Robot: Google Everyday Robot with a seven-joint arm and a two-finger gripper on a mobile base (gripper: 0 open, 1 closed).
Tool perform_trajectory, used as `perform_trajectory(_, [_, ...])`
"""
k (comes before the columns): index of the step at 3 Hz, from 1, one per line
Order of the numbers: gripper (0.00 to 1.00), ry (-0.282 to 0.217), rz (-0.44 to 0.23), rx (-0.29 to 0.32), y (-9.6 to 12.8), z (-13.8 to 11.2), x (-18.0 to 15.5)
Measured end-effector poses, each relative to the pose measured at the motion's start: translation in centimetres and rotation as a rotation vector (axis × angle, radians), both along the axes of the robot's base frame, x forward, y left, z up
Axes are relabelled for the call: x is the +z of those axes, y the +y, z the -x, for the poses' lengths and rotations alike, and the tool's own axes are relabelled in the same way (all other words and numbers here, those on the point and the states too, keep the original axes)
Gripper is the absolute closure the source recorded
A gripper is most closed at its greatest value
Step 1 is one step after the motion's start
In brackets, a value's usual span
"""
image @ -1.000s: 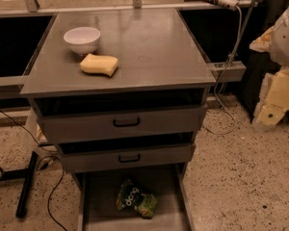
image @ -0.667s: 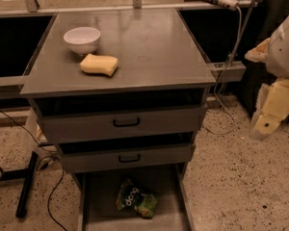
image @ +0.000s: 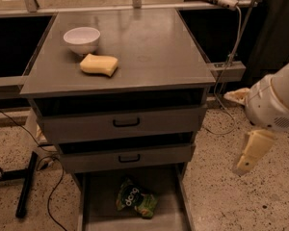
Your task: Pick green rice chip bag from bottom drawer and place on counter
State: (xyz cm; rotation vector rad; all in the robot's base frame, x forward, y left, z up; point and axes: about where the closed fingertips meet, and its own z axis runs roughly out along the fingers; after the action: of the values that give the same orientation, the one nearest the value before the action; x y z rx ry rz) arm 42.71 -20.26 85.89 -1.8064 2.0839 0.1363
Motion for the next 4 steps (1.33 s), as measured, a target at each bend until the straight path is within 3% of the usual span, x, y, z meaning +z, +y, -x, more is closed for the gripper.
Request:
perform_trajectory(1, [0.0,-0.059,-0.062,0.071,0.9,0.5,-4.4])
perform_trajectory(2, [0.0,-0.103,-0.11,0.095,0.5,0.3,-9.2])
perform_trajectory(3, [0.0,-0.103,-0.11,0.095,0.5,0.3,-9.2])
perform_trajectory(4, [0.0,-0.095,-0.125,0.101,1.5,0.1,-12.1])
